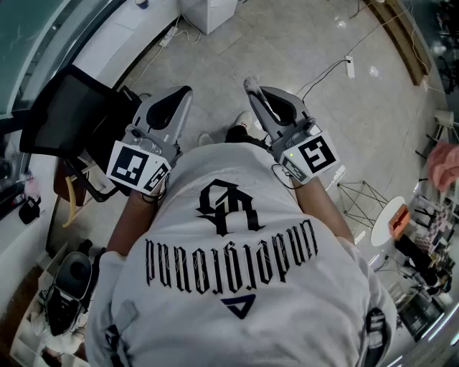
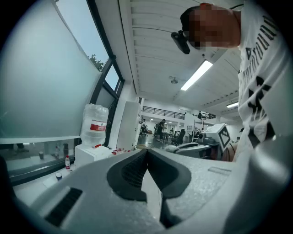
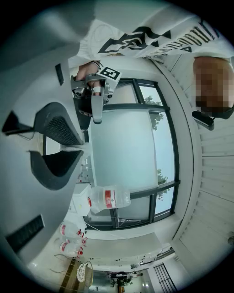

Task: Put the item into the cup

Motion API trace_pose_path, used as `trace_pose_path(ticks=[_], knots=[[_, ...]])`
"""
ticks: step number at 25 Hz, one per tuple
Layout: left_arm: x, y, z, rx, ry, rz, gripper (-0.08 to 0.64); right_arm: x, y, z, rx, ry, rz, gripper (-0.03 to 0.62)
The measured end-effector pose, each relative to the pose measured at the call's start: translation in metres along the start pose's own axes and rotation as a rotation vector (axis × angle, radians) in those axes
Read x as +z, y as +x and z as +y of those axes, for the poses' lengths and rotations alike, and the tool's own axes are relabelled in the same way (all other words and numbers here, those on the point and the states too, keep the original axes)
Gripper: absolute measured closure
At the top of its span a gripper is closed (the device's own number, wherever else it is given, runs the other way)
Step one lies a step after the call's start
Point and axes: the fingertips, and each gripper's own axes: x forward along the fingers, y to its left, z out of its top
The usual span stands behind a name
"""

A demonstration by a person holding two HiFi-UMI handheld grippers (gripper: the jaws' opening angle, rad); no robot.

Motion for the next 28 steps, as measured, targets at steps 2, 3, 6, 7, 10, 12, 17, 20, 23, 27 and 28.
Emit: trace_pose_path(ticks=[2, 3, 6, 7, 10, 12, 17, 20, 23, 27, 28], knots=[[-0.001, 0.011, -0.001, -0.001, 0.0, -0.001, 0.545, 0.001, 0.001, -0.011, 0.002, -0.008, -0.005, 0.552], [-0.001, 0.017, -0.001, -0.001, 0.001, -0.001, 0.545, 0.002, 0.001, -0.018, 0.002, -0.01, -0.007, 0.552], [0.0, 0.036, 0.002, 0.006, 0.005, -0.001, 0.545, 0.003, 0.0, -0.045, -0.008, -0.006, -0.008, 0.552], [0.0, 0.043, 0.003, 0.011, 0.005, 0.0, 0.545, 0.003, -0.001, -0.056, -0.012, -0.003, -0.007, 0.552], [0.002, 0.063, 0.001, 0.03, 0.009, 0.003, 0.545, 0.004, -0.011, -0.084, -0.02, -0.007, -0.01, 0.552], [0.004, 0.079, -0.004, 0.039, 0.01, 0.004, 0.545, 0.005, -0.021, -0.104, -0.02, -0.013, -0.012, 0.552], [0.007, 0.13, -0.014, 0.045, 0.01, 0.01, 0.545, 0.005, -0.036, -0.157, -0.005, -0.013, -0.009, 0.551], [0.008, 0.156, -0.027, 0.042, 0.019, 0.011, 0.545, 0.002, -0.047, -0.181, 0.006, -0.007, -0.006, 0.551], [0.006, 0.175, -0.04, 0.045, 0.021, 0.02, 0.545, -0.003, -0.057, -0.198, 0.021, -0.005, 0.0, 0.552], [0.004, 0.195, -0.046, 0.045, 0.027, 0.034, 0.545, -0.007, -0.065, -0.219, 0.02, 0.01, 0.001, 0.551], [0.003, 0.199, -0.044, 0.048, 0.024, 0.035, 0.545, -0.009, -0.064, -0.223, 0.021, 0.012, 0.003, 0.551]])
